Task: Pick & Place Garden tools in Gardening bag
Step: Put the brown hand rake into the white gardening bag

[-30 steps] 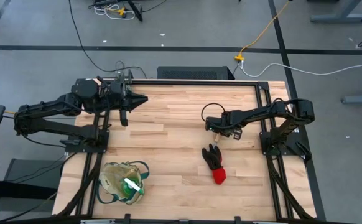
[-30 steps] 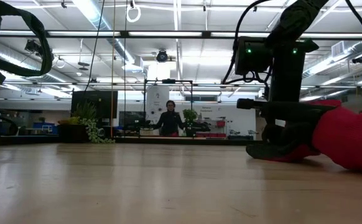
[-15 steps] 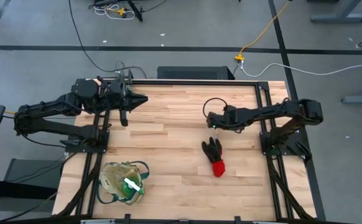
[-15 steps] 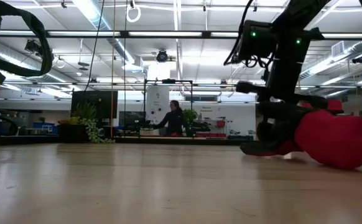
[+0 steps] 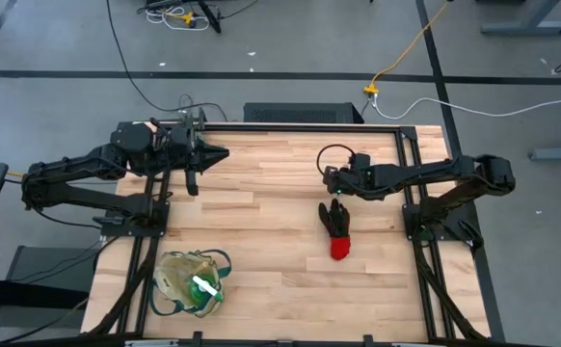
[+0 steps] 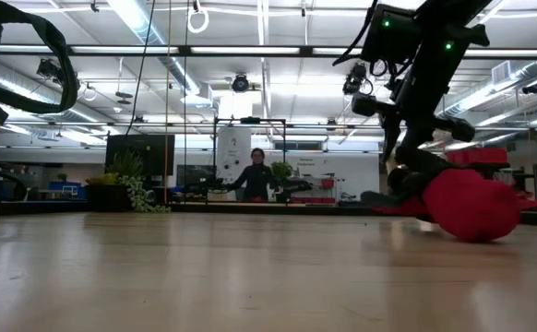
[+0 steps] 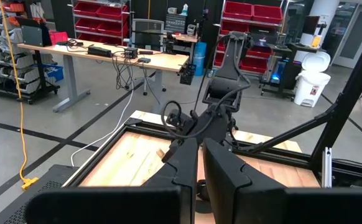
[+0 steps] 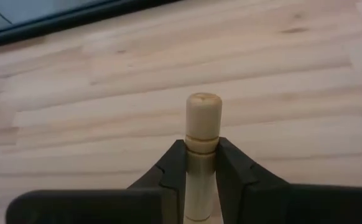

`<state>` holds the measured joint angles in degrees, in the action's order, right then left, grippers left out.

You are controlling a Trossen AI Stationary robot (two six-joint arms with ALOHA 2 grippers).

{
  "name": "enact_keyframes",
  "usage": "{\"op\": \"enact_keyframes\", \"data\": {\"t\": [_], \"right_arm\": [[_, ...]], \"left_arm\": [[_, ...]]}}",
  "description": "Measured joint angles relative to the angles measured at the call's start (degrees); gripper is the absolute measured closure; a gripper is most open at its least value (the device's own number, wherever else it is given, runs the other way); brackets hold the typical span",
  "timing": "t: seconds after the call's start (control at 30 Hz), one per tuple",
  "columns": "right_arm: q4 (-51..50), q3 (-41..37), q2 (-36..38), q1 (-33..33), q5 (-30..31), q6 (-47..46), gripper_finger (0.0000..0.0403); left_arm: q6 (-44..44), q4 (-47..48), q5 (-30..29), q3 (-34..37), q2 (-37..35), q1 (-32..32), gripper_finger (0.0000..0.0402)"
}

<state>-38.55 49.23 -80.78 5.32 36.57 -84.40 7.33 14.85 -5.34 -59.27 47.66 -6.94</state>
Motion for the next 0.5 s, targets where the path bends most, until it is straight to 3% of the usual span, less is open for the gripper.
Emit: {"op": "enact_keyframes", "data": {"t": [0.17, 0.5], "right_arm": [[0.4, 0.0, 2.2, -1.6, 2.2, 1.3, 0.0348], [3.8, 0.0, 7.4, -5.9, 3.5, 13.0, 0.0348]], "left_arm": [[0.0, 0.0, 0.0, 0.0, 0.0, 0.0, 0.0367], [0.0, 0.0, 0.0, 0.0, 0.0, 0.0, 0.0367]]}}
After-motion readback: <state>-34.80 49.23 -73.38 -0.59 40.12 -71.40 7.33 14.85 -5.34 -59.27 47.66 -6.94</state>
